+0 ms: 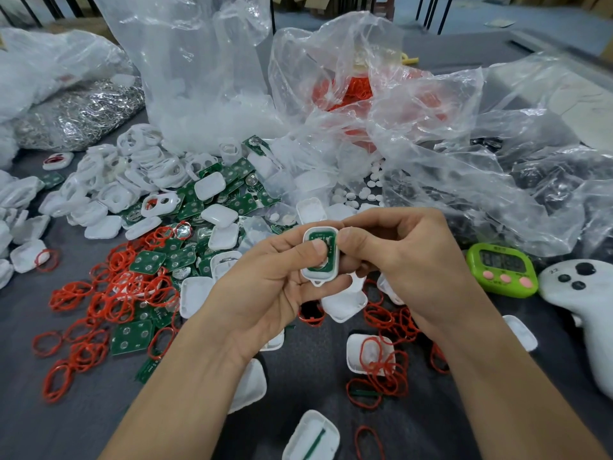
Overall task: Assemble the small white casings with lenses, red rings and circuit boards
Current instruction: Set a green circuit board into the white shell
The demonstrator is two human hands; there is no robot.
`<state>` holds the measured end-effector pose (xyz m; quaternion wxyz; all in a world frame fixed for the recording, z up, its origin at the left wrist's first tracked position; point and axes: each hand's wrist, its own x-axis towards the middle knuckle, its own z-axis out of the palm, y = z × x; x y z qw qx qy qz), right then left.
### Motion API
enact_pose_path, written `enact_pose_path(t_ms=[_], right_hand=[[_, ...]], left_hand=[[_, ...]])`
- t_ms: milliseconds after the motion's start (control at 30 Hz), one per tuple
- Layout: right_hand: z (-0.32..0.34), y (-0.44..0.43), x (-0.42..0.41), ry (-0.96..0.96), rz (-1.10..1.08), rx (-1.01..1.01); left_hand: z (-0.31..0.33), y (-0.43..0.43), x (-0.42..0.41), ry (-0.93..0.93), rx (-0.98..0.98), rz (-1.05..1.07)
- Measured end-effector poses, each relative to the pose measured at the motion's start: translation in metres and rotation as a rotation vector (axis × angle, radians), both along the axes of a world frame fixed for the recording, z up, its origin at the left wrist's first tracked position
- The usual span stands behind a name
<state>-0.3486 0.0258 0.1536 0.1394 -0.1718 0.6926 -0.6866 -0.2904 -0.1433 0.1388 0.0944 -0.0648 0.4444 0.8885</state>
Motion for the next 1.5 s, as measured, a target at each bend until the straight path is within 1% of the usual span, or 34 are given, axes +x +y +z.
enact_pose_path(t_ms=[100,167,233,300,367,433,533,633,667,733,800,933,1033,1167,1267,1400,1500], right_hand=[[0.001,0.0,0.0,-0.008,-0.004,0.002],[0.0,-0.002,0.0,-0.007,-0.028,0.026],[-0.003,-0.004,0.0,0.018,-0.086,0.091],[-0.004,-0.005,0.0,-0.007,-0.098,0.138],[-0.002,-0.005,0.003,-0.058,-0.017,0.171],[0.001,-0.008,0.007,-0.079,0.055,0.185],[0.006,-0.013,0.013,-0.146,0.126,0.035],[0.009,-0.015,0.017,-0.083,0.051,-0.047],[0.012,-0.015,0.019,-0.061,0.017,-0.071],[0.017,-0.016,0.023,-0.005,-0.036,-0.129],[0.019,-0.015,0.024,0.063,-0.099,-0.161],[0.02,-0.01,0.023,0.203,-0.181,-0.135],[0.02,-0.009,0.022,0.251,-0.19,-0.113],[0.017,-0.007,0.018,0.233,-0.193,-0.093],[0.015,-0.009,0.014,0.194,-0.17,-0.096],[0.009,-0.011,0.012,0.165,-0.163,-0.061],[0.008,-0.01,0.01,0.124,-0.163,-0.067]], left_hand=[[0.001,0.0,0.001,-0.001,-0.006,0.006],[0.002,0.005,0.001,0.012,-0.052,0.064],[0.002,0.014,0.001,0.032,-0.09,0.22],[0.004,0.023,0.002,0.05,-0.09,0.417],[0.008,0.032,0.006,0.063,-0.117,0.545],[0.011,0.04,0.012,0.083,-0.121,0.597],[0.015,0.048,0.018,0.098,-0.13,0.625],[0.019,0.05,0.021,0.131,-0.122,0.643],[0.02,0.049,0.022,0.16,-0.168,0.649],[0.023,0.047,0.023,0.223,-0.322,0.651],[0.028,0.044,0.024,0.245,-0.419,0.668],[0.036,0.04,0.026,0.224,-0.397,0.691],[0.036,0.039,0.026,0.179,-0.397,0.7],[0.031,0.037,0.024,0.14,-0.493,0.671],[0.027,0.035,0.022,0.095,-0.518,0.643],[0.021,0.035,0.017,0.024,-0.446,0.604],[0.018,0.034,0.016,0.004,-0.395,0.57]])
